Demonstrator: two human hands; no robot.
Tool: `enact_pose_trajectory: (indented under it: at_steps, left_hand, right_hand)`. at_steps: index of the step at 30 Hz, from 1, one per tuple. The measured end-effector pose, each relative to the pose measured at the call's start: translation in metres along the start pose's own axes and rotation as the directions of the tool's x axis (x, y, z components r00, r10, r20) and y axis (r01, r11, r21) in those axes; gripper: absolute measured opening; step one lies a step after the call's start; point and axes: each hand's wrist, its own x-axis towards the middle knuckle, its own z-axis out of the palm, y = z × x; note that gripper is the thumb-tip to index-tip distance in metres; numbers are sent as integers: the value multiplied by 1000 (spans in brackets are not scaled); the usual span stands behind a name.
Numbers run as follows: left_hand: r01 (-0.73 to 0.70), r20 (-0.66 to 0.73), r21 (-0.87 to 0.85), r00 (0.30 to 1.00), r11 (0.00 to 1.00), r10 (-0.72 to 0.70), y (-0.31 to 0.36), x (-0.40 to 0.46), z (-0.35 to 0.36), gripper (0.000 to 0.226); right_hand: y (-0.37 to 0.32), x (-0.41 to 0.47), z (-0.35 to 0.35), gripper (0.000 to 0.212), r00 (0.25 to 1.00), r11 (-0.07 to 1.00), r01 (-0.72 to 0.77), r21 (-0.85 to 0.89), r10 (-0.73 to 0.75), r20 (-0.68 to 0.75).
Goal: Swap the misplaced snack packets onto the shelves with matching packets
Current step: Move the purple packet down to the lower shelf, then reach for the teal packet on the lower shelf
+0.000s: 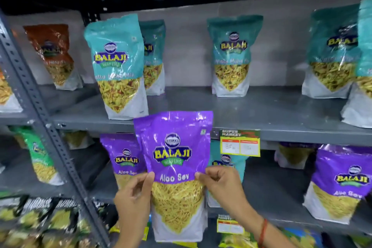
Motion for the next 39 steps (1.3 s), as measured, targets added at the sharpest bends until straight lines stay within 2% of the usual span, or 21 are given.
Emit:
enact_pose_trajectory:
  at_steps: [2, 4, 8, 12, 17, 19, 21, 24, 27, 29, 31, 33, 36, 37, 39]
  left_hand:
    - [43, -1, 104, 999, 994, -43, -32, -1, -2, 41]
    - [77, -10, 174, 997, 982, -77, -54, 3, 2, 47]
    - [55, 4, 290, 998, 956, -59, -96, 24, 16, 23]
    - [95, -12, 328, 995, 940, -97, -131, 49, 30, 21]
    - [227, -85, 299, 974, 927, -211, -166, 53, 40, 35]
    - [239, -91, 286, 971, 928, -221, -169, 49, 39, 27]
    - [268, -95, 279, 963, 922, -251, -165, 46, 42, 23]
    - [303, -109, 257, 953, 918, -284, -160, 39, 47, 8]
    - [314, -184, 162, 941, 935, -284, -146, 26, 55, 26]
    - [259, -247, 176, 946, 950, -212, -136, 13, 66, 36]
    - [136, -154, 183, 982, 974, -108, -125, -4, 82, 35]
    - [47, 18, 165, 999, 985, -50, -118, -21, 103, 29]
    - [53, 239, 182, 966, 982, -96, -116, -39, 137, 36]
    - [59, 277, 209, 954, 976, -117, -121, -41, 146, 43]
    - [35, 307, 288, 943, 957, -127, -124, -39, 160, 53]
  right_hand:
    - [33, 4, 15, 59, 998, 998, -58, -30, 58, 4]
    - [61, 14, 29, 52, 992, 990, -127, -54, 126, -24]
    - [96, 39, 54, 35, 969, 964, -239, -121, 228, -99]
    - [116, 59, 77, 45, 955, 955, -250, -160, 216, -202]
    - [143, 63, 99, 31, 950, 954, -254, -158, 215, -227]
    - [153, 58, 102, 39, 947, 956, -265, -128, 233, -219]
    - [155, 53, 101, 28, 941, 956, -286, -69, 266, -210]
    - [149, 51, 97, 10, 943, 951, -300, -76, 283, -176]
    - [137, 45, 87, 15, 960, 964, -255, -74, 243, -137]
    - [132, 32, 76, 23, 976, 977, -195, -86, 185, -111]
    - [132, 14, 58, 33, 983, 976, -144, -165, 123, -134]
    - [135, -3, 35, 27, 967, 961, -125, -245, 62, -248]
    - [138, -13, -5, 18, 863, 946, -234, -222, 97, -496]
    - [142, -12, -18, 20, 819, 941, -280, -190, 132, -558]
    - [154, -4, -44, 43, 771, 928, -352, -122, 214, -600]
